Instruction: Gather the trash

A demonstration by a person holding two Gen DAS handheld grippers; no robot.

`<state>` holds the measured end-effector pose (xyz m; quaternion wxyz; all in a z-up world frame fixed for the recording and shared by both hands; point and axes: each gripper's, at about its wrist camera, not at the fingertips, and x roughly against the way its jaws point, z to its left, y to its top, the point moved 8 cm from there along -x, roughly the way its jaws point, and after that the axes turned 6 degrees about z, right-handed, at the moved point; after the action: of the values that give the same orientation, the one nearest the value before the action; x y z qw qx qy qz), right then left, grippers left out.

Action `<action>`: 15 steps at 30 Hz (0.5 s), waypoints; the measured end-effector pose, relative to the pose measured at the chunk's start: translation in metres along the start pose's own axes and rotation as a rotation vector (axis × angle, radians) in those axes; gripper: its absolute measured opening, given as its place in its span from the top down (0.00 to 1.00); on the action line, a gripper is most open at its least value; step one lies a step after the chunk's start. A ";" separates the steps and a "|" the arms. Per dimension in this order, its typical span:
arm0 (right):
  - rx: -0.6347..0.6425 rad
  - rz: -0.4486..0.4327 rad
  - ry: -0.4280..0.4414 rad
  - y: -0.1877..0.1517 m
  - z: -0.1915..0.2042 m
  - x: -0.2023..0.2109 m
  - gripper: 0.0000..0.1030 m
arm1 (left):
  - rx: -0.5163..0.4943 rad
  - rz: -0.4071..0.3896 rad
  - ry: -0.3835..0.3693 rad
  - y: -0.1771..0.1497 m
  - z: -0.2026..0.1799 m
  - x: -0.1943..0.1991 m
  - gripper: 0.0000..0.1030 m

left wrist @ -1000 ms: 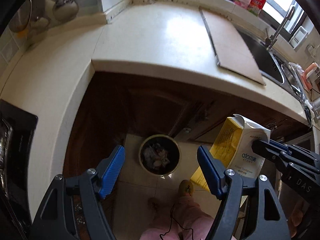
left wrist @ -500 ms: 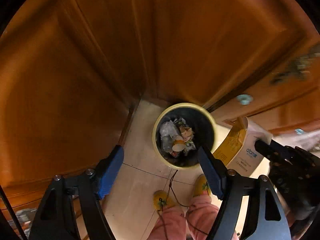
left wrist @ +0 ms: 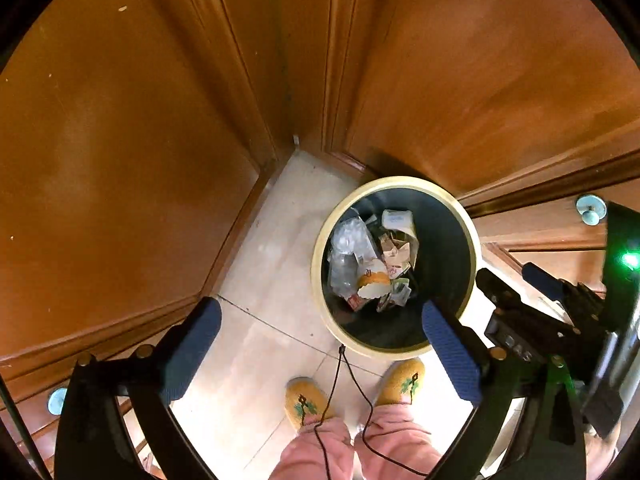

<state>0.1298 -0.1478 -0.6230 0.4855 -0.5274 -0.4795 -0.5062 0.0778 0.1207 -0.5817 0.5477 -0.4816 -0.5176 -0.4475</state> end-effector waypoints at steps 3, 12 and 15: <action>0.005 -0.001 0.022 -0.008 -0.001 0.015 0.39 | -0.007 -0.014 -0.005 0.001 -0.003 0.013 0.03; -0.019 -0.036 0.094 -0.025 -0.001 0.092 0.39 | -0.056 -0.041 -0.005 0.004 -0.016 0.073 0.03; -0.029 -0.053 0.102 -0.034 0.001 0.123 0.39 | -0.077 -0.059 -0.005 0.004 -0.022 0.105 0.03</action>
<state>0.0992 -0.1429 -0.4995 0.4881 -0.4949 -0.4605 -0.5521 0.0917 0.1001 -0.4768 0.5141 -0.4879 -0.5151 -0.4820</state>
